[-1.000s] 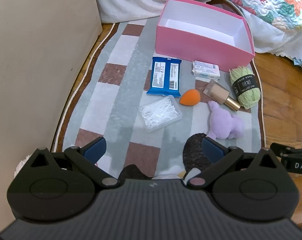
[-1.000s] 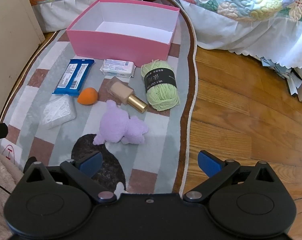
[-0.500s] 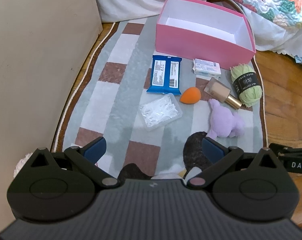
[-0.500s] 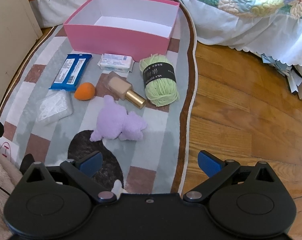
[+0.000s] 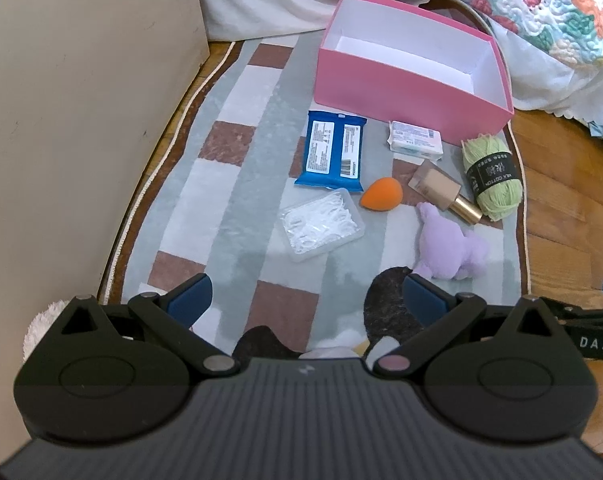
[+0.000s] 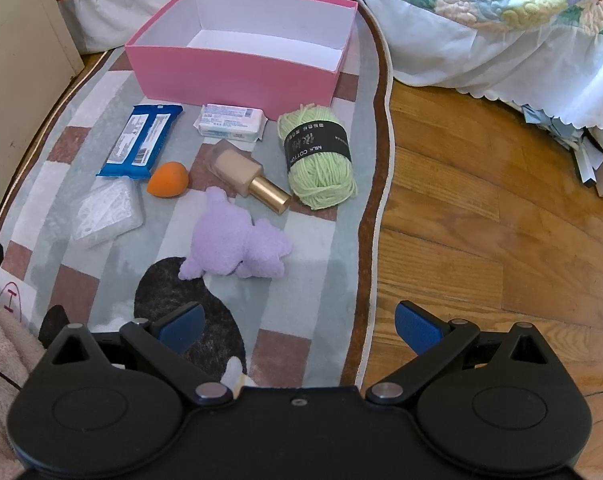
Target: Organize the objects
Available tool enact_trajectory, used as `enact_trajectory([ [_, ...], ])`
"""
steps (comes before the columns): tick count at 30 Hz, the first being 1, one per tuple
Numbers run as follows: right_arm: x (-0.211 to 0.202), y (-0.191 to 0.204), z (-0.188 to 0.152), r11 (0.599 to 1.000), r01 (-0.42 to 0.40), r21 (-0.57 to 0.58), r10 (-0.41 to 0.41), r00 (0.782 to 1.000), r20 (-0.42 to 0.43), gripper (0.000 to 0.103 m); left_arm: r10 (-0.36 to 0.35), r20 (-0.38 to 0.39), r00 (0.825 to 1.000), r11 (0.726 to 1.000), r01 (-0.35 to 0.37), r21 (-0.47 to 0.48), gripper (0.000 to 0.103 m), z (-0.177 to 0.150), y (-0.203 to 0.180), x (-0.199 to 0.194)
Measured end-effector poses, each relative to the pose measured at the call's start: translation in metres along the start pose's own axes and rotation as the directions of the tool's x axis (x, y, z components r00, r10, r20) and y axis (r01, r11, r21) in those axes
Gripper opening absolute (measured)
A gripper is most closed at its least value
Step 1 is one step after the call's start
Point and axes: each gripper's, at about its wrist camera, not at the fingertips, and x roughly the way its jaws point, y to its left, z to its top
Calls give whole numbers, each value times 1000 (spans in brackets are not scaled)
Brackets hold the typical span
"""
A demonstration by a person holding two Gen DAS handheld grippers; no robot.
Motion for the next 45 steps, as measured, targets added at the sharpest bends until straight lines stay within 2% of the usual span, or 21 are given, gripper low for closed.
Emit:
enact_trajectory([
  [19, -7, 2, 1, 1000, 15, -13, -14, 1000, 11, 103, -2, 8, 1000, 1000, 1, 29, 103, -1, -3, -6],
  [25, -23, 5, -1, 999, 37, -38, -34, 997, 62, 103, -9, 15, 1000, 999, 9, 34, 103, 0, -4, -7],
  [33, -28, 7, 0, 998, 36, -45, -33, 997, 73, 103, -24, 32, 999, 999, 23, 33, 103, 1, -1, -14],
  [36, -30, 10, 2, 998, 23, -59, -18, 997, 78, 103, -23, 25, 999, 997, 21, 72, 103, 8, -4, -16],
  [38, -34, 12, 8, 995, -20, -93, 29, 995, 94, 103, -17, 35, 999, 995, 14, 104, 103, 18, -6, -18],
  [40, -43, 16, 17, 988, -74, -135, 92, 987, 133, 103, -14, 38, 999, 994, 10, 112, 103, 28, -6, -19],
  [41, -50, 17, 22, 982, -109, -155, 135, 976, 172, 103, -15, 45, 999, 993, 9, 117, 103, 34, -6, -19],
  [45, -61, 25, 36, 932, -216, -291, 304, 903, 305, 103, -47, 91, 995, 997, 41, 66, 103, 58, 3, -16],
])
